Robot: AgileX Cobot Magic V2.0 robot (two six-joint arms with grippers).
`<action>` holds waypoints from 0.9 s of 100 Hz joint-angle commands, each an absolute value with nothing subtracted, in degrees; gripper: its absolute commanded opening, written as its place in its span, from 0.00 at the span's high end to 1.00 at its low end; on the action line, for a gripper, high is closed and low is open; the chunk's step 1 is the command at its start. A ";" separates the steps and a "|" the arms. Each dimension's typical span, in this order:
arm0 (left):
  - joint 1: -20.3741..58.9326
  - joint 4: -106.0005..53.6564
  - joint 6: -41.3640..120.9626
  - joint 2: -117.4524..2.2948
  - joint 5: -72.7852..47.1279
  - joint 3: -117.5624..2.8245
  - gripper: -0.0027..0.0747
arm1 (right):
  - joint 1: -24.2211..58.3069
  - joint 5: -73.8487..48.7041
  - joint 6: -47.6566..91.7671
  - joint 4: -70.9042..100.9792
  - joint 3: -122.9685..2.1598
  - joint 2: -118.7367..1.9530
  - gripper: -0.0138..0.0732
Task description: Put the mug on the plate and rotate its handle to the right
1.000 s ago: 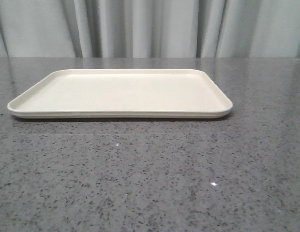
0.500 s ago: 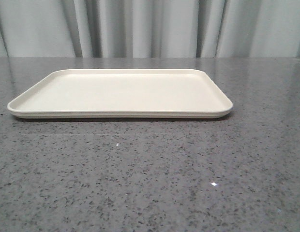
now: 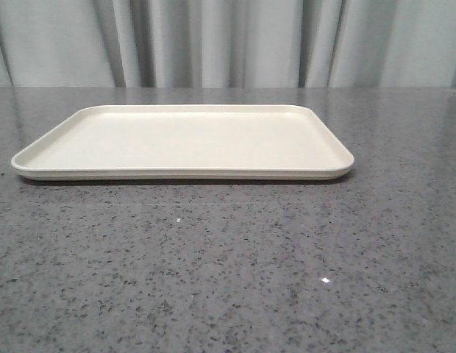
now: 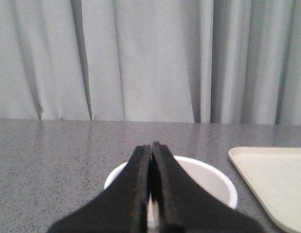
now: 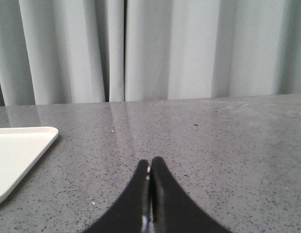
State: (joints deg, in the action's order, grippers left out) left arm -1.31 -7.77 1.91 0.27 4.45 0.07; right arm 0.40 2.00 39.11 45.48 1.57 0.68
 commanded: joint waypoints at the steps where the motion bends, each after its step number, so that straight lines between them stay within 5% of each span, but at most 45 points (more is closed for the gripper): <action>1: -1.18 -10.77 1.15 1.96 10.90 -0.61 0.99 | 0.35 5.70 39.42 46.21 -0.45 1.80 0.91; 48: -1.18 -14.42 1.04 -0.24 4.04 -15.85 0.99 | 0.35 4.41 39.42 46.21 -11.56 0.45 0.91; 90: -1.18 -14.19 1.04 -12.48 -3.53 -33.07 0.99 | 0.35 -2.75 42.72 44.89 -28.81 -15.89 0.91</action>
